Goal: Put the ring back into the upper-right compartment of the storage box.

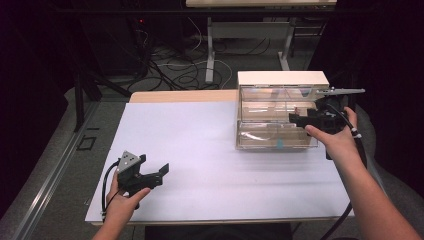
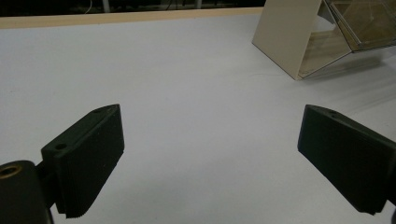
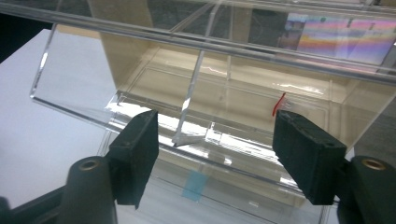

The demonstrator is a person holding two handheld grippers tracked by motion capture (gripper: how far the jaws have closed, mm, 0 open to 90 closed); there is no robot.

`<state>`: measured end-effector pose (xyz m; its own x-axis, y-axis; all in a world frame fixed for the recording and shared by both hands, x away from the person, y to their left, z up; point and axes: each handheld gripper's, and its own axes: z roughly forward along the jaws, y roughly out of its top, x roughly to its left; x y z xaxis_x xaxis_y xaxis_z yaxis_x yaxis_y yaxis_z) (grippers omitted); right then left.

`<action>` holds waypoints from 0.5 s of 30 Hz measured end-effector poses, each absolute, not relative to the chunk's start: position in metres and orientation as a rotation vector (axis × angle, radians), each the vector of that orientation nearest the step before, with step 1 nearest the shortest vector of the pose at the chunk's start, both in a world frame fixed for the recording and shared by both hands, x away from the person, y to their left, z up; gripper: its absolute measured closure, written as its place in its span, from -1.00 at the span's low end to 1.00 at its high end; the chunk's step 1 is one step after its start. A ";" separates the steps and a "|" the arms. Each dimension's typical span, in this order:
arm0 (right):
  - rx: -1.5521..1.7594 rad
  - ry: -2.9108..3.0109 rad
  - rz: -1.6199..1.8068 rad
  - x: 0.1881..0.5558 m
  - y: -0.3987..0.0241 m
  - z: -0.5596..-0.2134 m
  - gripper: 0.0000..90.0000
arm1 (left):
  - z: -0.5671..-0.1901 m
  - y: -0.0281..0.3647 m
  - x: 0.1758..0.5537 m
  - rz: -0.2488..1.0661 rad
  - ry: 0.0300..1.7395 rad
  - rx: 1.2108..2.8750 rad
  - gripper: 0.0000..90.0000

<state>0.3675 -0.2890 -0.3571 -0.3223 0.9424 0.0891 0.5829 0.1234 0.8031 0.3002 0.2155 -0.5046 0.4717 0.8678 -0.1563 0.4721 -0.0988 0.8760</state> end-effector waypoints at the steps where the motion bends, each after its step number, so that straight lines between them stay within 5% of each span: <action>1: 1.457 1.967 1.072 0.367 -0.289 -0.357 -0.36 | -0.505 0.216 0.300 0.504 1.149 1.738 -0.84; 15: 1.379 2.021 1.051 0.343 -0.278 -0.361 -0.68 | -0.505 0.215 0.300 0.503 1.149 1.739 -0.84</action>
<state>0.3430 -0.2779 -0.3614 -0.3819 0.9235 0.0363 0.5599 0.1999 0.8040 0.3002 0.2154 -0.5047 0.4720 0.8676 -0.1567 0.4732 -0.0994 0.8753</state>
